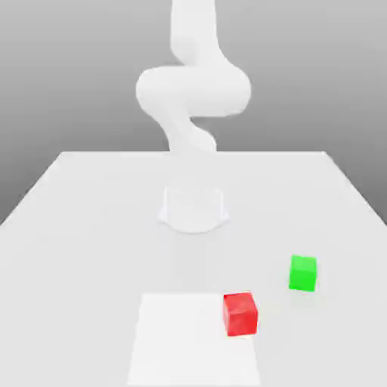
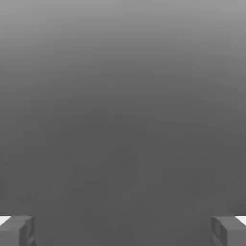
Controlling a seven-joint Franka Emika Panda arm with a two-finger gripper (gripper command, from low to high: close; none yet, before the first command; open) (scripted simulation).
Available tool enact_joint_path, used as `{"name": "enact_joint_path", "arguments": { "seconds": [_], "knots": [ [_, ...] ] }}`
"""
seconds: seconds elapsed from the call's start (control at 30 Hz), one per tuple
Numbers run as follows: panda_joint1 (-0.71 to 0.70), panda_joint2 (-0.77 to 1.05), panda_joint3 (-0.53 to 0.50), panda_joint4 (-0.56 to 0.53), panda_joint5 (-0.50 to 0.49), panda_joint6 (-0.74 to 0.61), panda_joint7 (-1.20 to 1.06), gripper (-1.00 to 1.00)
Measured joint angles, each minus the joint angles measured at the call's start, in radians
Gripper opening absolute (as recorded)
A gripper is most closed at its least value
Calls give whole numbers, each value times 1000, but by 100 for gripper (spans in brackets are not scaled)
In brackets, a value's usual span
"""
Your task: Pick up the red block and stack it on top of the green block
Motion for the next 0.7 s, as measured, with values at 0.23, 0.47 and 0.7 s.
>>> {"name": "enact_joint_path", "arguments": {
  "seconds": [0.23, 0.47, 0.7],
  "knots": [
    [80, 273, -9, -149, 81, 154, -41, 0],
    [123, 528, 32, -292, 95, 303, -34, 0],
    [147, 772, 45, -403, -33, 467, 70, 0]
  ]
}}
